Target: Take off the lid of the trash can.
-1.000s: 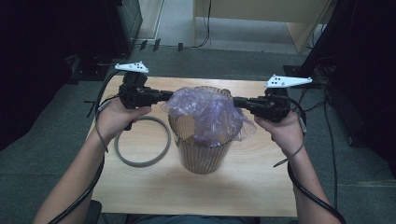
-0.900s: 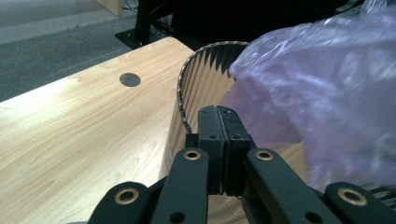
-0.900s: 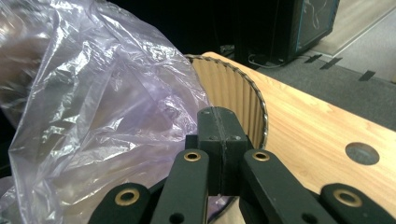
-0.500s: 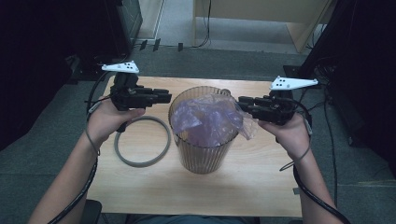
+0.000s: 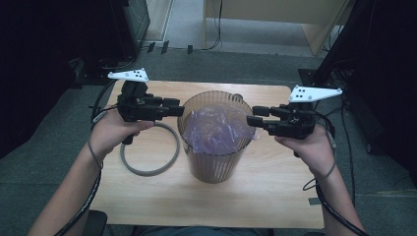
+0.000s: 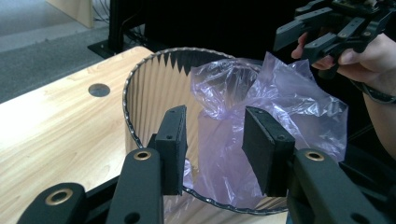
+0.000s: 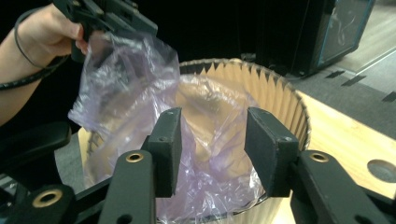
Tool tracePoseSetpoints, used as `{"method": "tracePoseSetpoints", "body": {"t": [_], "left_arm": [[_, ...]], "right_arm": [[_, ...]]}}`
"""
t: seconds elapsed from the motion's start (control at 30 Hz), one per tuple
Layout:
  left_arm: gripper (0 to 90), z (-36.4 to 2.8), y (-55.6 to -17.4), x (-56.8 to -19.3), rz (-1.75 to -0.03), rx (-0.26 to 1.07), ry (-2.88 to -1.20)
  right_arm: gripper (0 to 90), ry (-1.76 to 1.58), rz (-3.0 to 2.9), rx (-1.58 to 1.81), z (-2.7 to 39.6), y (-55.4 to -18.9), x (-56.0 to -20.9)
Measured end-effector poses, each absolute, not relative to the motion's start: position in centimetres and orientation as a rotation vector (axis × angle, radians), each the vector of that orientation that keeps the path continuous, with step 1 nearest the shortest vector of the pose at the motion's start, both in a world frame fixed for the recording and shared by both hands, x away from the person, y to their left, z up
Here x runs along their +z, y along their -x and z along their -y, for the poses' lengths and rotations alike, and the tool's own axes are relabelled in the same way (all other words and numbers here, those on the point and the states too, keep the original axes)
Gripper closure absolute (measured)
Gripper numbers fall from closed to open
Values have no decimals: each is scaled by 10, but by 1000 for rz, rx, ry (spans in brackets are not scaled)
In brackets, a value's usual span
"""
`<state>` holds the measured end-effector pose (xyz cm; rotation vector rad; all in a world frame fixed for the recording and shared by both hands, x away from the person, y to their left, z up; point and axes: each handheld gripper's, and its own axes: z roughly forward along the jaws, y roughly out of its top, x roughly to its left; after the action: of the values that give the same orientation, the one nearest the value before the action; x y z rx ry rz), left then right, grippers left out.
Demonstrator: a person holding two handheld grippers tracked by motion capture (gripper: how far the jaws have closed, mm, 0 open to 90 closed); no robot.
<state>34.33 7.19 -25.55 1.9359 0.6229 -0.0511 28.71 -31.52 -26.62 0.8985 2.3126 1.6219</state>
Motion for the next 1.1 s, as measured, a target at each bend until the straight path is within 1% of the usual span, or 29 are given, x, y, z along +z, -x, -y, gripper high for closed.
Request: {"method": "tracePoseSetpoints", "body": {"t": [0.4, 0.6, 0.73, 0.8, 0.87, 0.9, 0.93, 0.97, 1.1], "left_arm": [[567, -59, -357, -265, -646, -86, -1958], [562, -49, -364, -269, -645, -113, -1973], [543, -40, -365, -273, -627, -122, -2001], [547, -38, -365, -275, -626, -126, -2015], [574, -36, -364, -277, -626, -128, -2030], [590, -36, -364, -278, -622, -127, -2036], [593, -36, -363, -278, -619, -124, -2037], [593, -36, -363, -278, -618, -120, -2037], [580, -40, -363, -273, -621, -104, -2012]], "right_arm": [[547, -951, -2298, 1582, 322, -307, -277], [547, -920, -2335, 1541, 312, -319, -282], [549, -917, -2358, 1524, 306, -327, -285], [564, -913, -2382, 1508, 303, -329, -287], [630, -907, -2413, 1484, 299, -330, -290], [689, -902, -2427, 1470, 297, -330, -291], [819, -896, -2446, 1455, 295, -329, -292], [900, -893, -2459, 1439, 294, -328, -292], [900, -926, -2448, 1465, 293, -327, -287]]}}
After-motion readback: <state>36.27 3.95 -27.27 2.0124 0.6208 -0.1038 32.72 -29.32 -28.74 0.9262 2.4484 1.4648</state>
